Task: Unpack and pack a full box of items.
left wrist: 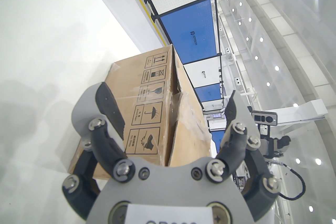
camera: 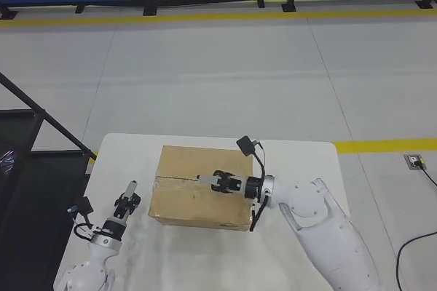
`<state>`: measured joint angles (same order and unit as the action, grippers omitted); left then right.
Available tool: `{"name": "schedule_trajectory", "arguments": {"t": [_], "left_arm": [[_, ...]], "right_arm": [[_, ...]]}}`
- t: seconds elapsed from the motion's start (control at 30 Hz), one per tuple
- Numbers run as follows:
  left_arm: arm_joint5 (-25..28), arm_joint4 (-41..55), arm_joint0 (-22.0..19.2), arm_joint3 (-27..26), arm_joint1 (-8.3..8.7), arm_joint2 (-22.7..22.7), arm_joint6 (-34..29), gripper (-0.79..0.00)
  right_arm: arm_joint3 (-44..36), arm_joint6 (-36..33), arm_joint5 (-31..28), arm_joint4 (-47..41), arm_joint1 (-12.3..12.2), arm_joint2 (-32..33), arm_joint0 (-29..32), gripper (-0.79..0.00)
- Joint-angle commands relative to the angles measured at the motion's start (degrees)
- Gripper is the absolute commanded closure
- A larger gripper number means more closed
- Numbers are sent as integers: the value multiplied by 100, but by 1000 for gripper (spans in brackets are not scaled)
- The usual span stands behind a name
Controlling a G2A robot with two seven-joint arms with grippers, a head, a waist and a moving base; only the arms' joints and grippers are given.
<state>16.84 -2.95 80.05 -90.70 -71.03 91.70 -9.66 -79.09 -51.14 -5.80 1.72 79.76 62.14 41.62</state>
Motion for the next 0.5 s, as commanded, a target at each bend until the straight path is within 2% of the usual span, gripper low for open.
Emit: {"name": "schedule_trajectory", "arguments": {"t": [0.0, 0.27, 0.47], "left_arm": [[-2, -1, -2, 9, -1, -3, 1, -785], [12, 25, 3, 58, 4, 40, -18, -785], [-28, 24, -7, 24, 9, 71, -49, -785]], "right_arm": [[410, 1, 114, -128, 62, -209, -240, -785], [1524, -44, 553, -312, 260, -745, -966, -785], [1523, -221, 578, -239, 218, -673, -965, -785]]}}
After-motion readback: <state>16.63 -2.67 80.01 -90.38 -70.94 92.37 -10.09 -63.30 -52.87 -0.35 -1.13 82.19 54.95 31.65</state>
